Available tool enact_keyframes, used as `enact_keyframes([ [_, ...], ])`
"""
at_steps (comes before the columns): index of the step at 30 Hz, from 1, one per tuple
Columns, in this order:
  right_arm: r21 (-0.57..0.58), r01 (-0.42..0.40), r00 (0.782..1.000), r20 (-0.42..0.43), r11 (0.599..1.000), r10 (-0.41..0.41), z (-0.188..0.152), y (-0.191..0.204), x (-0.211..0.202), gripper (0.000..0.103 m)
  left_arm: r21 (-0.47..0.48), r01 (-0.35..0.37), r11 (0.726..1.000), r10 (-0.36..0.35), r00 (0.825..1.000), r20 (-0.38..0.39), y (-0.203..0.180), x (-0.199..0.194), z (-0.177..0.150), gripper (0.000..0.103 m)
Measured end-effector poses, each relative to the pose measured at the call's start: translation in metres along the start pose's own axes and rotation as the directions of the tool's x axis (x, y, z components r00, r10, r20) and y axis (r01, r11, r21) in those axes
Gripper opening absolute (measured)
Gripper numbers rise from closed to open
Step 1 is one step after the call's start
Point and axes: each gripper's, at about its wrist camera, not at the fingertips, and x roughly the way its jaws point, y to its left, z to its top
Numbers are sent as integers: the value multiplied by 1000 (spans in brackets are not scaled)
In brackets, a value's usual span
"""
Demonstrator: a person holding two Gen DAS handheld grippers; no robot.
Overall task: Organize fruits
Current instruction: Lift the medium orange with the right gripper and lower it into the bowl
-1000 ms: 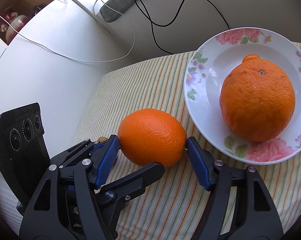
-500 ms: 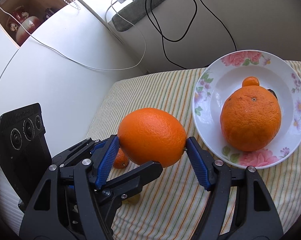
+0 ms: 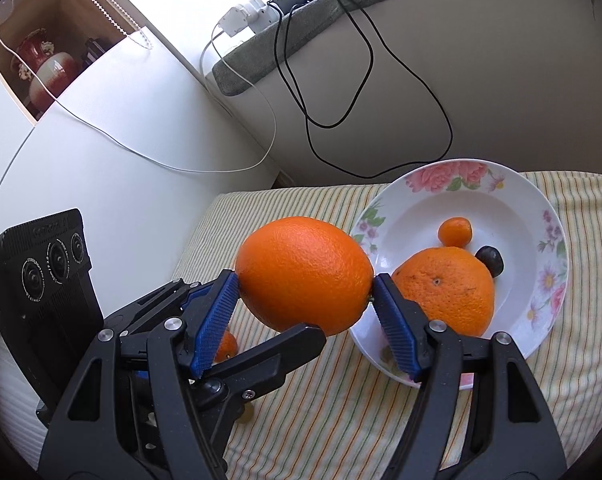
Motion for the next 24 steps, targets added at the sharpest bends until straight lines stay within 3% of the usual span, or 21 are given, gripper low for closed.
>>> enact_keyframes([
  [24,11,63,998,-14,998,-62,42,-60,13,72,-28,16,999,-19,996,-88,-1,60,20,72],
])
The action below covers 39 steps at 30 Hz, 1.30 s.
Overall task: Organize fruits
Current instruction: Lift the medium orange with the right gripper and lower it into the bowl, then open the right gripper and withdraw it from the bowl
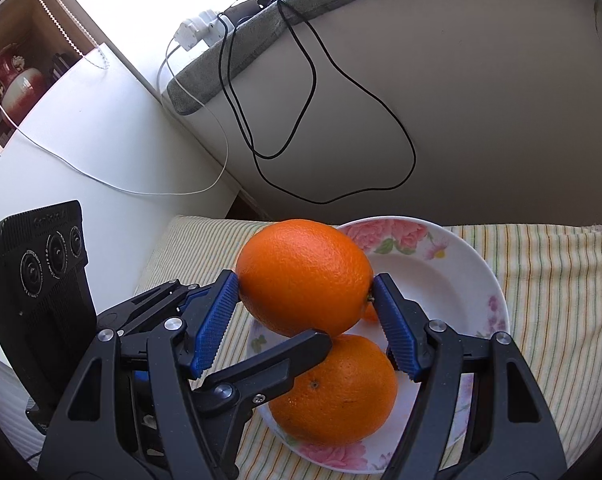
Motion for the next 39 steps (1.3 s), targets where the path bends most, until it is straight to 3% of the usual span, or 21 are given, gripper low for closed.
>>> enact_keyframes([
  [8,7,2,1000,9,1000,-2,2,-3,1,72,24,-30,999,29,1000,11,-2,-12,-1,74],
  [24,-37,86,993,83,996,-83,-4,20,-28,79,37,-52,998,49,997,62,-4,-60,-25,74],
  [32,-85,148,985,97,985,-139,-24,31,-46,81,59,-83,995,77,992,100,-14,-92,-51,74],
  [39,-151,199,976,122,968,-182,-49,53,-65,81,69,-139,988,126,977,171,-12,-133,-76,74],
])
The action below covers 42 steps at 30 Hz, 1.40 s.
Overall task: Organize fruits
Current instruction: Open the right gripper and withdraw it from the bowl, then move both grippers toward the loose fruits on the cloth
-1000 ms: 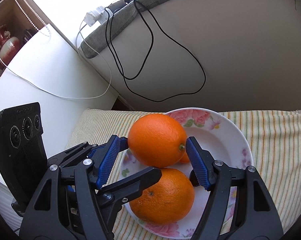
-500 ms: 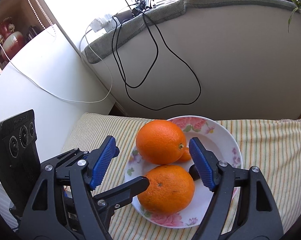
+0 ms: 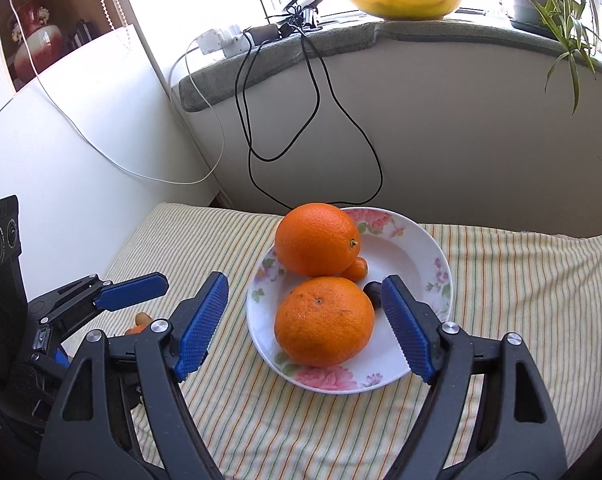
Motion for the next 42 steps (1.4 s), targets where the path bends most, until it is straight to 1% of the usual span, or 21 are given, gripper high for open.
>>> enact_keyframes([
  [4,-30,5,999,37,1000,-4,-11,14,-14,81,9,-28,1000,27,998,49,13,-25,-15,74],
  [8,-54,1,998,61,999,2,-22,28,-20,81,-31,-51,998,53,996,71,32,-47,-31,74],
  [13,-97,-2,997,74,995,9,-38,50,-22,81,-78,-106,991,112,991,74,61,-68,-56,74],
  [15,-117,-22,998,59,993,29,-43,59,-20,81,-112,-124,986,132,989,72,74,-74,-66,74],
  [19,-160,-57,998,28,985,63,-52,77,-17,81,-185,-139,973,152,987,57,100,-82,-86,74],
  [25,-237,-86,996,-31,968,81,-68,101,-7,81,-265,-159,951,172,985,24,128,-84,-118,72],
  [29,-261,-113,993,-64,959,100,-80,111,-1,81,-296,-154,943,164,986,11,137,-81,-132,64],
  [32,-266,-133,990,-85,955,114,-86,117,4,81,-304,-149,941,158,987,5,140,-77,-137,60],
  [36,-268,-160,984,-122,950,131,-94,122,12,81,-301,-148,942,153,988,-7,141,-70,-140,59],
  [38,-273,-165,982,-135,948,132,-96,125,17,78,-297,-146,944,149,989,-14,142,-67,-143,57],
  [40,-271,-178,978,-159,946,139,-99,126,23,70,-295,-147,944,148,989,-21,142,-63,-143,56],
  [42,-269,-188,974,-178,945,143,-101,127,29,66,-295,-147,944,146,989,-25,143,-61,-144,56],
])
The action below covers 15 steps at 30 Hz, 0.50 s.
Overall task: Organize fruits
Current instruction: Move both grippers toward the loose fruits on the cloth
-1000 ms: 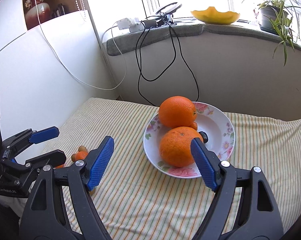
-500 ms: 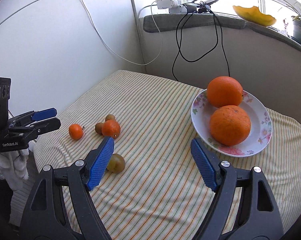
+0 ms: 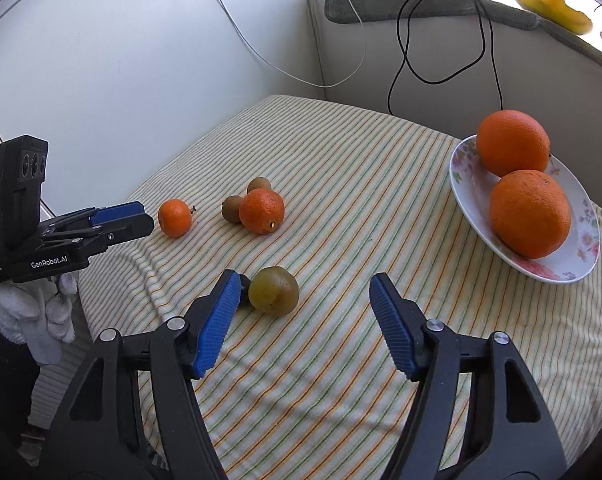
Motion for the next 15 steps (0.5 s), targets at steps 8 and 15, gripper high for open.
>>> enact_keyframes([
  [8,-5,-30,998,-55,1000,29,-2,4,22,55,3,-14,1000,14,1000,-24,4,10,1,54],
  [15,28,-65,995,-75,998,67,-1,0,34,54,-1,-11,1000,11,999,-50,9,18,1,44],
])
